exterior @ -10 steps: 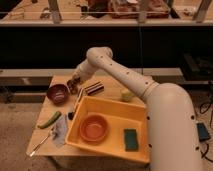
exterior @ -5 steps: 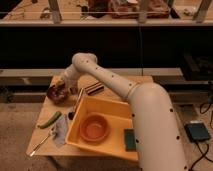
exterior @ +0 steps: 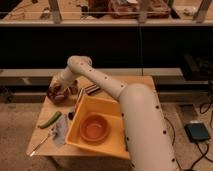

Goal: Place grapes in purple bowl

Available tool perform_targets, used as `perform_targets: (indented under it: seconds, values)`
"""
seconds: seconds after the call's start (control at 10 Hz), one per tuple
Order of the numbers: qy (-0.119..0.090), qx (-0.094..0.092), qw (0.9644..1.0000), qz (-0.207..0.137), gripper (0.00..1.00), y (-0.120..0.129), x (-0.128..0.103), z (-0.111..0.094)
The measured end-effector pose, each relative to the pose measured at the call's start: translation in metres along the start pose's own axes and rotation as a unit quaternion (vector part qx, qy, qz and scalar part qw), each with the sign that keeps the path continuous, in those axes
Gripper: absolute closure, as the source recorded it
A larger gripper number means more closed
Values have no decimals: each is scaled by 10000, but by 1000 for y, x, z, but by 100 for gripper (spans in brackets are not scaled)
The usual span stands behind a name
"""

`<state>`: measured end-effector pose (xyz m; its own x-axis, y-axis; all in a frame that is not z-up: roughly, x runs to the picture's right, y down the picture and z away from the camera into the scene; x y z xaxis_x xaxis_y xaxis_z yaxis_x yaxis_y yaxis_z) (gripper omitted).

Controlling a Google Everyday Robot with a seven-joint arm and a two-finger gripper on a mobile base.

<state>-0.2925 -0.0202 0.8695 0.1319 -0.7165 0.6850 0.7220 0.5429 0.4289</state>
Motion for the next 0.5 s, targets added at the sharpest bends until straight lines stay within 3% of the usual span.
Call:
perform_targets:
  seconds: [0.2, 0.5]
  values:
    - [90, 22, 9999, 78, 97, 1, 11, 2]
    - [404, 59, 9984, 404, 72, 3, 19, 5]
